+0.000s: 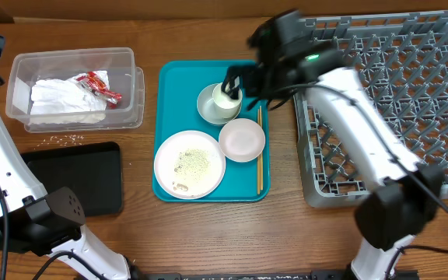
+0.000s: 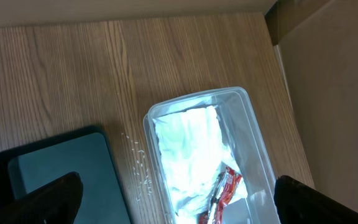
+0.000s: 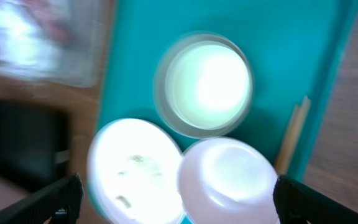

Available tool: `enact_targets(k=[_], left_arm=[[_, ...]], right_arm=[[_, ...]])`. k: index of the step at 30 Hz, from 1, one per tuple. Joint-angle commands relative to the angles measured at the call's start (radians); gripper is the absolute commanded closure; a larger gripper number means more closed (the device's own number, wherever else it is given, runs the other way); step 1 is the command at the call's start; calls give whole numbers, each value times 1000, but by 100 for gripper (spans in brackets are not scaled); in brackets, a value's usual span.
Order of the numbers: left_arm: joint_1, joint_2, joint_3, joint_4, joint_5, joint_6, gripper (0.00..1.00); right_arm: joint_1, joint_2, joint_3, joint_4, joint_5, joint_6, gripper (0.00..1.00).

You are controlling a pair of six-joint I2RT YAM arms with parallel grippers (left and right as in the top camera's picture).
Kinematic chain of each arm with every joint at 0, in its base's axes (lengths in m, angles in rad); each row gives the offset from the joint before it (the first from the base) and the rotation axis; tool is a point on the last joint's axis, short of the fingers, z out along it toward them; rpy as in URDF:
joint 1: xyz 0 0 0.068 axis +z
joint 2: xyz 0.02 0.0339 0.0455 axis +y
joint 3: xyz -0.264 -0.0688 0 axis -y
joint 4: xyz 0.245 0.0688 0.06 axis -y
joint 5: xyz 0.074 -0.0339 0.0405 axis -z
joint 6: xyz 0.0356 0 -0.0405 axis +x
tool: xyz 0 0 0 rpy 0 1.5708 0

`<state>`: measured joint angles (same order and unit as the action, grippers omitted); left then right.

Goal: Sort waste into correct bins and load items into the dishwasher
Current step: 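Move the right gripper over the tray and grasp the small pink bowl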

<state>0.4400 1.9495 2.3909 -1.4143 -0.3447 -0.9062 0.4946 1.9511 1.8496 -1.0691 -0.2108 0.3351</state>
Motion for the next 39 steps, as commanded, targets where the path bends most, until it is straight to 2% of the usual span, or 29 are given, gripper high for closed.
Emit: enact_targets(k=[1,8,16,21,25,28,36,39], left_arm=[[-4,9,0,2,-13,9,0],[-4,9,0,2,-13,9,0],[-4,9,0,2,-13,9,0],[-4,9,0,2,-13,9,0],[-4,9,0,2,-13,9,0],[-4,9,0,2,-13,9,0],[-4,9,0,2,-13,9,0],[-4,9,0,2,-13,9,0]], right_arm=[[94,25,21,-7,332,157,0],[218,146,21,15,369,219,0],[219,208,21,-38,366,220,0],[224,212,8,-39,257,220,0],[233,217,-32,-19,254,219,0],[233,217,-63,-4,257,220,21],[240,217,-90,14,261,220,38],[247,217,-117,45,261,220,53]])
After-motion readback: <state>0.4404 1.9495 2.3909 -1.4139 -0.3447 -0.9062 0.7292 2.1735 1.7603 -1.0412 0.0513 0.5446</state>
